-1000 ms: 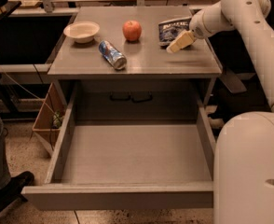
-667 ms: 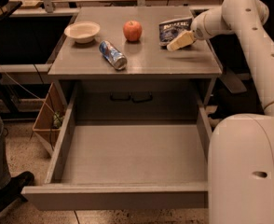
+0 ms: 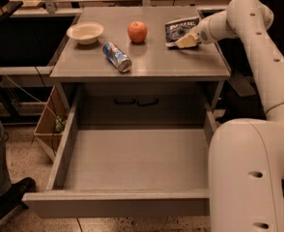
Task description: Place blue chip bag into top drawer
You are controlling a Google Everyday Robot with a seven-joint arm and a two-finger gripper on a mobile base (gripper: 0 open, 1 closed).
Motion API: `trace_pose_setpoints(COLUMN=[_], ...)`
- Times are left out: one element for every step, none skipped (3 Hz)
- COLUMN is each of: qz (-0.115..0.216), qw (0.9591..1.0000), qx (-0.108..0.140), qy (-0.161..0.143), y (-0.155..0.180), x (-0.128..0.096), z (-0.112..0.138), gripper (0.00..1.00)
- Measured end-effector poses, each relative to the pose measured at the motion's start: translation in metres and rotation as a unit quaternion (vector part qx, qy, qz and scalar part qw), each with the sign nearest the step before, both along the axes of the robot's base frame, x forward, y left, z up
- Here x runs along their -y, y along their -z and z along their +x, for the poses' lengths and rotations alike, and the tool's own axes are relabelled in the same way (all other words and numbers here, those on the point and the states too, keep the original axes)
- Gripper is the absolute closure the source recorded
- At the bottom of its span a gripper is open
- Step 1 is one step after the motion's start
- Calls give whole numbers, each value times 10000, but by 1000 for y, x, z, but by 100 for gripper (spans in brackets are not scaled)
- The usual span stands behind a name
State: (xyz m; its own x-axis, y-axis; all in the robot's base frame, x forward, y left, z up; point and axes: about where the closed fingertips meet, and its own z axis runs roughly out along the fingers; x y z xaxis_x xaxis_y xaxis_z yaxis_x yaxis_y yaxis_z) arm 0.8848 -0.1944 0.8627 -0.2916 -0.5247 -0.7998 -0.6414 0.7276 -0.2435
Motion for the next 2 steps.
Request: trace_pose_setpoints(qz=[75, 118], qw=[9998, 9995], qx=[-176, -256], qy=[-72, -175], y=[5, 3], x=[-4, -8], z=[-6, -12], gripper=[79, 100])
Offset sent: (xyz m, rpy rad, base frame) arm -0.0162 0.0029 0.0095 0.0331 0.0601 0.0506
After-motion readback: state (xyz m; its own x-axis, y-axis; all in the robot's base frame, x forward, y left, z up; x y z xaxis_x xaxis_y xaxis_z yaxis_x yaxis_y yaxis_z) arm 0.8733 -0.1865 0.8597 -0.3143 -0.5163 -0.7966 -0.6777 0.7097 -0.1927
